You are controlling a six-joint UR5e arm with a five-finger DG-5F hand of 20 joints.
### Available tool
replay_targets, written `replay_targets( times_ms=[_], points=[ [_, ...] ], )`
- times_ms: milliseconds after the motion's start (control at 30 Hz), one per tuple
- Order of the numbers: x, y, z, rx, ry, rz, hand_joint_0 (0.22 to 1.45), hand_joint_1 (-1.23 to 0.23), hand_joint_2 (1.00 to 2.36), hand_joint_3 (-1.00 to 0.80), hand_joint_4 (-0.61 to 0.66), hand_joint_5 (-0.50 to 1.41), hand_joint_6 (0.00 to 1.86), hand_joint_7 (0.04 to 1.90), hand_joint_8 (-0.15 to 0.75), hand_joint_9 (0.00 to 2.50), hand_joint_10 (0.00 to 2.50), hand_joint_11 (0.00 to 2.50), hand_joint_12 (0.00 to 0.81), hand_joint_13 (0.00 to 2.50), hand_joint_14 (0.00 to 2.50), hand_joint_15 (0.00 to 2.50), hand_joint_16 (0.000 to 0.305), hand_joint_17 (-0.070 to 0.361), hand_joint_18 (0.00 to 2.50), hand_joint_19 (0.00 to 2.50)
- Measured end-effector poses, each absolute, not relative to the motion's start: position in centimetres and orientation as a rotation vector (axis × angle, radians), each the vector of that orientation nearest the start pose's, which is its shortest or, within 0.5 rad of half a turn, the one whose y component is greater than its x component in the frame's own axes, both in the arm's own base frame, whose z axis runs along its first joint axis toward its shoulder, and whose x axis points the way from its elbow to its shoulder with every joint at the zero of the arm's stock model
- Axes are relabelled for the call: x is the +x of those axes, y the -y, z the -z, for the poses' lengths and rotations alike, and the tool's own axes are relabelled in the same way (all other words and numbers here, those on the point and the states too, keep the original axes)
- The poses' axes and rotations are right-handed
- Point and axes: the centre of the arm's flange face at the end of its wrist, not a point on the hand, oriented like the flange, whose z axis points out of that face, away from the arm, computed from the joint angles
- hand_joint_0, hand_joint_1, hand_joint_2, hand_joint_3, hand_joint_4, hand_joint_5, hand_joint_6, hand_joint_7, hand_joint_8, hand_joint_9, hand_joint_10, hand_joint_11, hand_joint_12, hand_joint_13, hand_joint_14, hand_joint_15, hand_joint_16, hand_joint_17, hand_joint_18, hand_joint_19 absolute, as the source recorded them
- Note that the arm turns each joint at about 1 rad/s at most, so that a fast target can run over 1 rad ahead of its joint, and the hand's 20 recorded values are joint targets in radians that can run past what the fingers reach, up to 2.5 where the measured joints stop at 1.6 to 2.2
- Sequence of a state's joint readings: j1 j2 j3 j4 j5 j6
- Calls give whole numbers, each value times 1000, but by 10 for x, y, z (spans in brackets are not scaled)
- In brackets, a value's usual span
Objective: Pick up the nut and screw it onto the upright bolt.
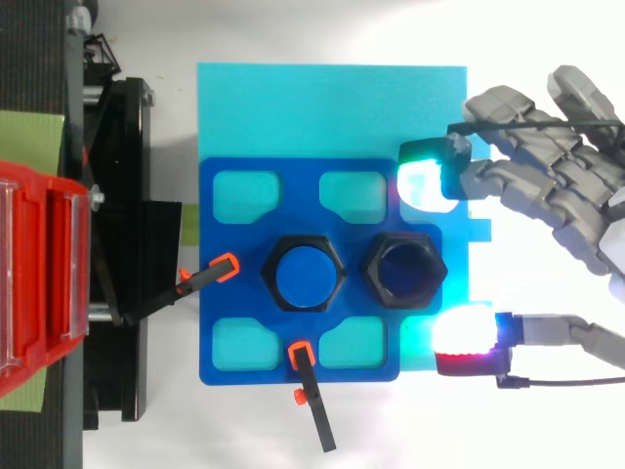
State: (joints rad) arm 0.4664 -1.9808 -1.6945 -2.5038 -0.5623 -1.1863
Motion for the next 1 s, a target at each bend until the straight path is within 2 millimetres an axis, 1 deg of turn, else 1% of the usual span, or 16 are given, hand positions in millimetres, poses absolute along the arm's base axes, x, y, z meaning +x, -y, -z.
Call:
replay_targets(
  times_ms=[233, 367, 567, 1000],
  points=[
    [608, -61, -259, 742, -1318, 57, 442, -726, 1000, -500, 206, -272, 502, 688, 281, 212, 0, 0, 364, 85, 0, 0, 46, 102, 0, 0],
    [611, -62, -249, 737, -1326, 62, 449, -755, 1000, -500, 219, -262, 502, 691, 286, 263, 0, 0, 361, 134, 0, 0, 45, 101, 0, 0],
    [618, -67, -239, 737, -1325, 55, 458, -759, 1000, -500, 220, -259, 502, 698, 285, 275, 0, 0, 359, 147, 0, 0, 44, 100, 0, 0],
    [620, -68, -232, 724, -1334, 48, 469, -757, 1000, -500, 232, -249, 502, 735, 287, 298, 0, 0, 357, 182, 0, 0, 44, 98, 0, 0]
  ],
)
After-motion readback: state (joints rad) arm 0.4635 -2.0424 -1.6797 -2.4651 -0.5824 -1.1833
